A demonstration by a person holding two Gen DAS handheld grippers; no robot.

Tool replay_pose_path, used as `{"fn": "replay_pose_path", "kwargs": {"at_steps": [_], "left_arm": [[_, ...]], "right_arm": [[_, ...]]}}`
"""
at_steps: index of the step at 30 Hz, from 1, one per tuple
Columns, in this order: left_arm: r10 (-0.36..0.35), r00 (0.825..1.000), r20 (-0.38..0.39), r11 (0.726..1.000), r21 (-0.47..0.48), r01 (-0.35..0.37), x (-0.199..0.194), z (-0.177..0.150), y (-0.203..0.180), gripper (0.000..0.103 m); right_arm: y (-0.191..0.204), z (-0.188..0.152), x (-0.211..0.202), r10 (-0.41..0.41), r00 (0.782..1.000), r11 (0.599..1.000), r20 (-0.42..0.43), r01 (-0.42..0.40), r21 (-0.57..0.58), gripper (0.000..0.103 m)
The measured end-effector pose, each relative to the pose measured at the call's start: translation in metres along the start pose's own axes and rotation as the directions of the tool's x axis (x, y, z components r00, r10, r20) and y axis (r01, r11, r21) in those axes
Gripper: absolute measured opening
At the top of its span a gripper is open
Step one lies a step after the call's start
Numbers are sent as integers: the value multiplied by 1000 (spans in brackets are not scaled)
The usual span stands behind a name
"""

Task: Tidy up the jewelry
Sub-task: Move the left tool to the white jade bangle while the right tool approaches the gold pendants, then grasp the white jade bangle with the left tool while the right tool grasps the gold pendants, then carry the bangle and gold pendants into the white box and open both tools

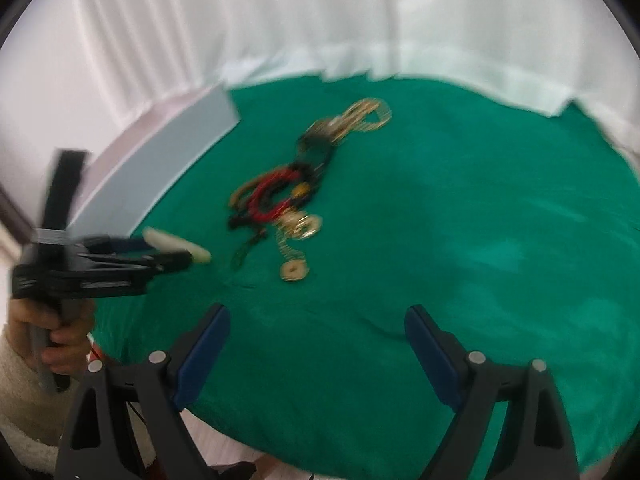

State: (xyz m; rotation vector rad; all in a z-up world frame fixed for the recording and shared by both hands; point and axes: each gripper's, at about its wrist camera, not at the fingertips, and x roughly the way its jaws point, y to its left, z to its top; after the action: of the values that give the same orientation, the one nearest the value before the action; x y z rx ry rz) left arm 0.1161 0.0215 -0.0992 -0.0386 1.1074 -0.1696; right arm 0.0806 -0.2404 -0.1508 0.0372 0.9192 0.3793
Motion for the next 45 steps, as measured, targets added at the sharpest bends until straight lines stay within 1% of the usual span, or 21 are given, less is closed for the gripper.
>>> {"fn": "replay_pose_path", "kwargs": {"at_steps": [2, 4, 6, 8, 10, 11, 13, 14, 15, 18, 19, 21, 22, 24, 29, 33, 38, 40, 42, 45], "left_arm": [[18, 1000, -4, 1000, 3, -18, 2, -6, 5, 80], [16, 1000, -17, 1000, 9, -16, 9, -10, 7, 80], [4, 999, -36, 1000, 11, -4, 16, -15, 10, 80], [2, 999, -52, 1000, 8, -1, 20, -22, 14, 80], [-4, 998, -62, 1000, 1, 4, 23, -28, 18, 80], [-8, 998, -63, 1000, -1, 8, 24, -29, 19, 80], [-16, 998, -60, 1000, 5, 17, 21, -32, 20, 80], [-26, 998, -62, 1000, 12, 26, 20, -32, 21, 81], [-36, 997, -64, 999, 18, 37, 18, -31, 21, 82], [-52, 997, -58, 998, 42, 55, 14, -30, 20, 87], [-41, 998, -54, 997, 62, 44, 15, -28, 17, 88], [8, 998, -56, 993, 118, -1, 20, -26, 9, 88], [38, 998, -56, 988, 148, -30, 25, -24, 4, 87], [68, 996, -63, 985, 162, -57, 31, -23, 2, 82], [18, 999, -44, 996, 92, -14, 21, -22, 13, 81], [10, 1000, 2, 999, 51, -10, -3, -15, 18, 81], [-2, 997, 79, 1000, 6, 1, -48, -2, 25, 81], [0, 993, 120, 1000, -19, 2, -73, 6, 32, 81], [12, 988, 154, 999, -42, -6, -94, 11, 41, 81], [44, 976, 213, 995, -97, -24, -129, 18, 67, 81]], "right_arm": [[8, 17, 31, 45, 998, 998, -50, -47, -31, 91], [15, 37, 62, 32, 997, 997, -70, -37, -69, 90], [19, 50, 83, 10, 997, 995, -80, -18, -96, 91], [26, 62, 108, 3, 995, 988, -104, -18, -150, 89], [34, 64, 125, -14, 992, 980, -125, -12, -198, 73], [39, 65, 126, -42, 994, 972, -102, 17, -236, 65], [45, 66, 124, -90, 991, 959, -97, 60, -277, 29], [44, 67, 122, -77, 991, 964, -106, 47, -261, 26], [42, 68, 120, -57, 991, 970, -117, 28, -240, 25], [39, 68, 111, -43, 991, 976, -123, 15, -217, 25], [37, 68, 105, -19, 992, 982, -121, -4, -190, 25], [34, 69, 94, 18, 994, 988, -108, -34, -151, 25], [33, 69, 84, 40, 995, 991, -92, -52, -127, 25], [30, 71, 71, 74, 995, 993, -70, -80, -92, 25], [26, 84, 29, 142, 990, 989, -8, -142, -45, 25], [27, 98, 2, 176, 984, 984, 23, -175, -39, 25], [38, 116, -25, 215, 975, 976, 49, -212, -59, 25], [48, 127, -29, 234, 971, 970, 51, -229, -78, 25], [60, 142, -31, 255, 966, 963, 49, -250, -97, 25], [87, 163, -35, 299, 953, 947, 50, -290, -137, 25]]}}
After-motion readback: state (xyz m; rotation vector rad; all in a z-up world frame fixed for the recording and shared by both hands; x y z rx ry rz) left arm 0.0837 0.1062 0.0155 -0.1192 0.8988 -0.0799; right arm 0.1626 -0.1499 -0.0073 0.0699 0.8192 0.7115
